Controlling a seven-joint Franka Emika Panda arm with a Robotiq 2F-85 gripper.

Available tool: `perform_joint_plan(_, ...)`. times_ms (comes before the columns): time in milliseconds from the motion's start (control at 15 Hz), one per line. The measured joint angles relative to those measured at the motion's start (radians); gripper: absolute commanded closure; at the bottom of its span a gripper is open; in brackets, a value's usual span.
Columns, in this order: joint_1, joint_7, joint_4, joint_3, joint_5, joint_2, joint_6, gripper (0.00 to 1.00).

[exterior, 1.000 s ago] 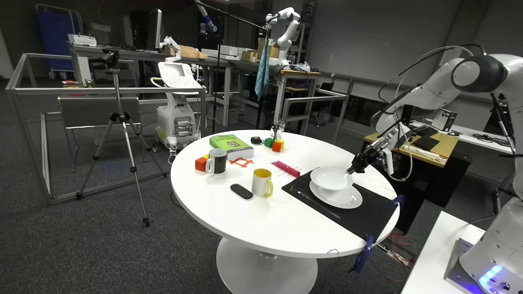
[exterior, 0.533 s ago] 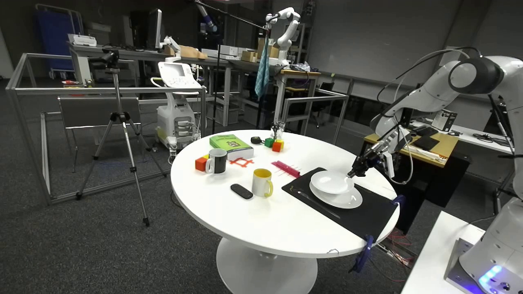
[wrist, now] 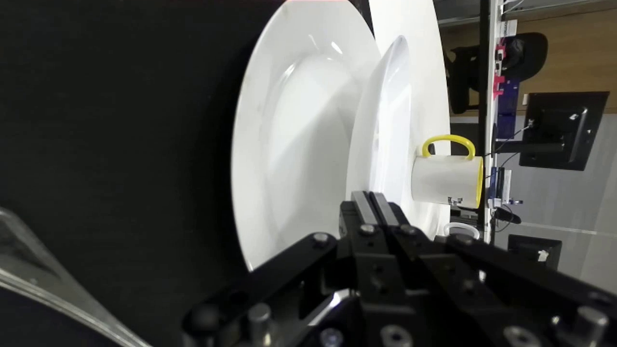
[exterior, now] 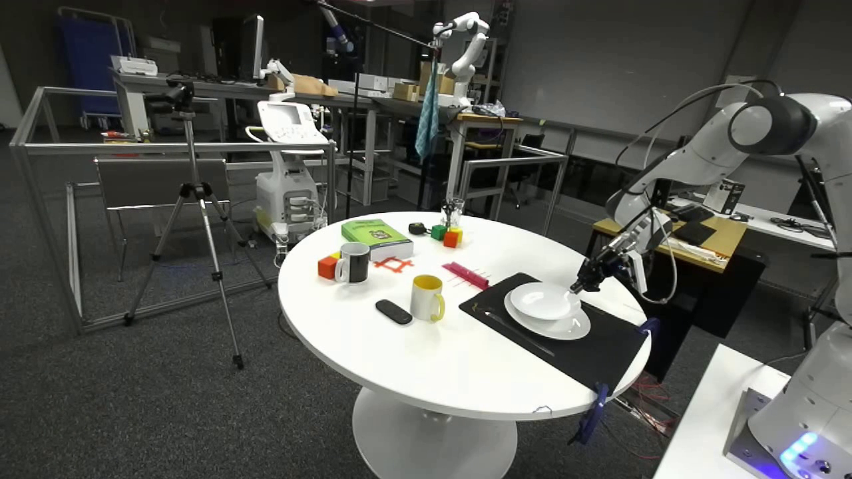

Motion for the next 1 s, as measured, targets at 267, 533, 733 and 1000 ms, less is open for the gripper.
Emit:
perform_joint_plan(267,-0.008,0.0,-0.012,-0.007,-0.007,0.0,0.0,0.99)
perform_joint_plan(533,-0.012,0.0,-0.019,-0.01,-0.007,0.003,0.0,0.99)
perform_joint_plan(733,-0.012,0.0,-0.019,-0.01,-0.007,0.006,0.0,0.99)
perform_joint_plan(1000,-0.012,-0.003,-0.018,-0.01,-0.007,0.018,0.001,0.99)
